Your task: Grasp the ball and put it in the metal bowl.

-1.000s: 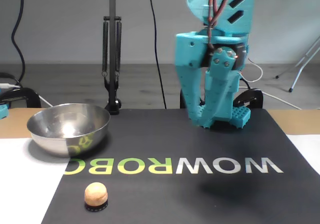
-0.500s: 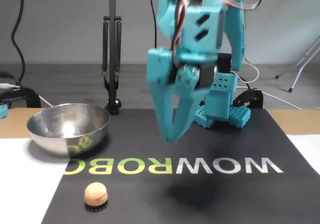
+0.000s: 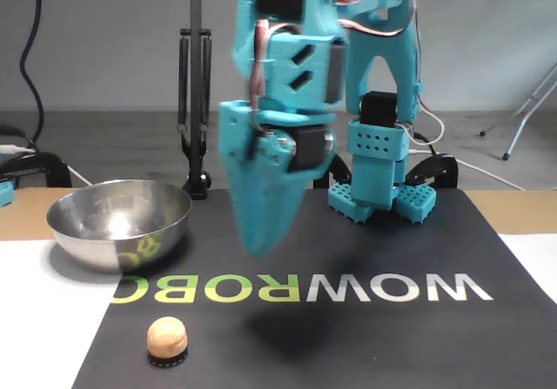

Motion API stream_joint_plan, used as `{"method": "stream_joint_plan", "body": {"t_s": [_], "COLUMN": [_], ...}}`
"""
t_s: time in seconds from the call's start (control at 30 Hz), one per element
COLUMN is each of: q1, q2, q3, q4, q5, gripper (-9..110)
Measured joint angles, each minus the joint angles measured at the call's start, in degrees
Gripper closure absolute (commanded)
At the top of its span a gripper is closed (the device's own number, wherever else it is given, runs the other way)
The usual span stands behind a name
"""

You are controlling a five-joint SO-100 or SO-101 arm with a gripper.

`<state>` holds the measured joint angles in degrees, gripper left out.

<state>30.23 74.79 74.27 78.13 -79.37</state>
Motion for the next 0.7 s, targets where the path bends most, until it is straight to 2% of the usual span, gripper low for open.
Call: {"method": "stream_joint_plan", "body": {"t_s": [0.7], "q1": [6.59], "q2": [-2.46], "q3": [0.00], "q4": [0.00], "q5": [-10.81], "gripper": [101]}}
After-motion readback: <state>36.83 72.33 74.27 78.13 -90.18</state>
